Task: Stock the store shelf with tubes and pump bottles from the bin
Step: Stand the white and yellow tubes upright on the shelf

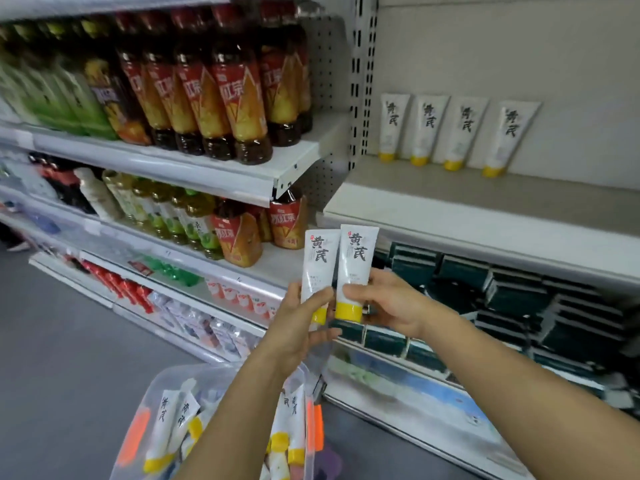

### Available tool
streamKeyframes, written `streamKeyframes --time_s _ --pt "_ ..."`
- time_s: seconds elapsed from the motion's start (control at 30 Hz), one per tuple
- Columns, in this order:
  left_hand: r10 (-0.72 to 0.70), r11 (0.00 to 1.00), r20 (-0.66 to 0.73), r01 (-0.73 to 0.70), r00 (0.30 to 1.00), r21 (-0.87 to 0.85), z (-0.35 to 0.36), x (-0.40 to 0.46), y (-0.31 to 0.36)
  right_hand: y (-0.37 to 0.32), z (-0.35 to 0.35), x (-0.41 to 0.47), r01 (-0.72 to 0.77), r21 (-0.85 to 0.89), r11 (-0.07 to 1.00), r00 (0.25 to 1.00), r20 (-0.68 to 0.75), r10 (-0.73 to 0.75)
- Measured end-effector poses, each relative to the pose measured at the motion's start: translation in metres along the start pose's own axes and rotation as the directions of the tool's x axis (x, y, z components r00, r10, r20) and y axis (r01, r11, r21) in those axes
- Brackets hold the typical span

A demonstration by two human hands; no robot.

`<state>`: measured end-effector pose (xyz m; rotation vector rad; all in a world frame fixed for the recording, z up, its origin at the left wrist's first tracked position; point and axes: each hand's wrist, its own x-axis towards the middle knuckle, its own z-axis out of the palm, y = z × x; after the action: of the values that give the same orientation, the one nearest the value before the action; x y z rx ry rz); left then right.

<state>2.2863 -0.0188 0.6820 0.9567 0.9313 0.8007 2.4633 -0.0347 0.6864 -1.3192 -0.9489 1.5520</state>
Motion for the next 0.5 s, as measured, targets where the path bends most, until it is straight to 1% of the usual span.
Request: streamKeyframes --time_s 0.17,0.33,0.5 --pt "0.074 0.997 0.065 -0.076 0.995 0.025 0.042 0.020 0.021 -0.037 -0.027 -0.019 0.096 -0.014 0.995 0.991 -0.093 -0.097" --pt "0.113 0.993 0.109 -0.115 0.988 0.011 0.087 0.037 0.039 -0.066 -0.064 -0.032 0.164 -0.014 0.986 0.979 -0.121 -0.165" --pt "0.136 0.989 0.098 -0.140 0.986 0.037 0.134 0.058 0.045 -0.091 -0.105 -0.043 0.205 -0.017 0.979 0.970 -0.133 -0.205"
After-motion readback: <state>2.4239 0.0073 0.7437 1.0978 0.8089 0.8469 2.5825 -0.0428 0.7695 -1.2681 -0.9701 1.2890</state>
